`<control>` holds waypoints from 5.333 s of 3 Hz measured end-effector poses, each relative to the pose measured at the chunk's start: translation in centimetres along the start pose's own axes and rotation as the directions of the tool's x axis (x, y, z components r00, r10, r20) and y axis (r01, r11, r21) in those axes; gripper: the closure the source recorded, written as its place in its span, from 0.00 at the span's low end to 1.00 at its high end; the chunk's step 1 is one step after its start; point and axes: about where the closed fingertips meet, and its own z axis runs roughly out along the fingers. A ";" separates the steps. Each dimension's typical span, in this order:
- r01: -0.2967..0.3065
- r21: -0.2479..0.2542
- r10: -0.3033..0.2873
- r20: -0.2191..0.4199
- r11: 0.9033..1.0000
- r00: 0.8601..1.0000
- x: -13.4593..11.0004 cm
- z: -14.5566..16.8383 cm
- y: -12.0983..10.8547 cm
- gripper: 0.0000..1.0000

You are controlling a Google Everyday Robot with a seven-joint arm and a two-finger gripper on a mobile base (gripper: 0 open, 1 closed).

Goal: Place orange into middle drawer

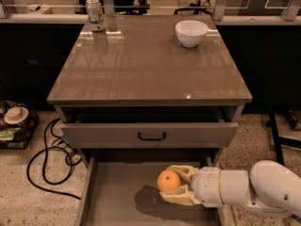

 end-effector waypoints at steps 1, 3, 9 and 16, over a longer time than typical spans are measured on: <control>0.000 0.000 0.000 0.000 1.000 1.000 0.0 0.0 0.0 1.00; -0.021 -0.058 0.022 0.013 0.998 1.000 4.3 5.2 -1.3 1.00; -0.041 -0.151 0.073 0.209 0.988 0.975 14.1 27.5 -5.3 1.00; -0.035 -0.159 0.072 0.232 0.987 0.970 14.3 31.4 -5.7 0.00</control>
Offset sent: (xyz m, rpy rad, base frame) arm 0.0078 0.0027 -0.0191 -0.0018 0.0325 -0.0054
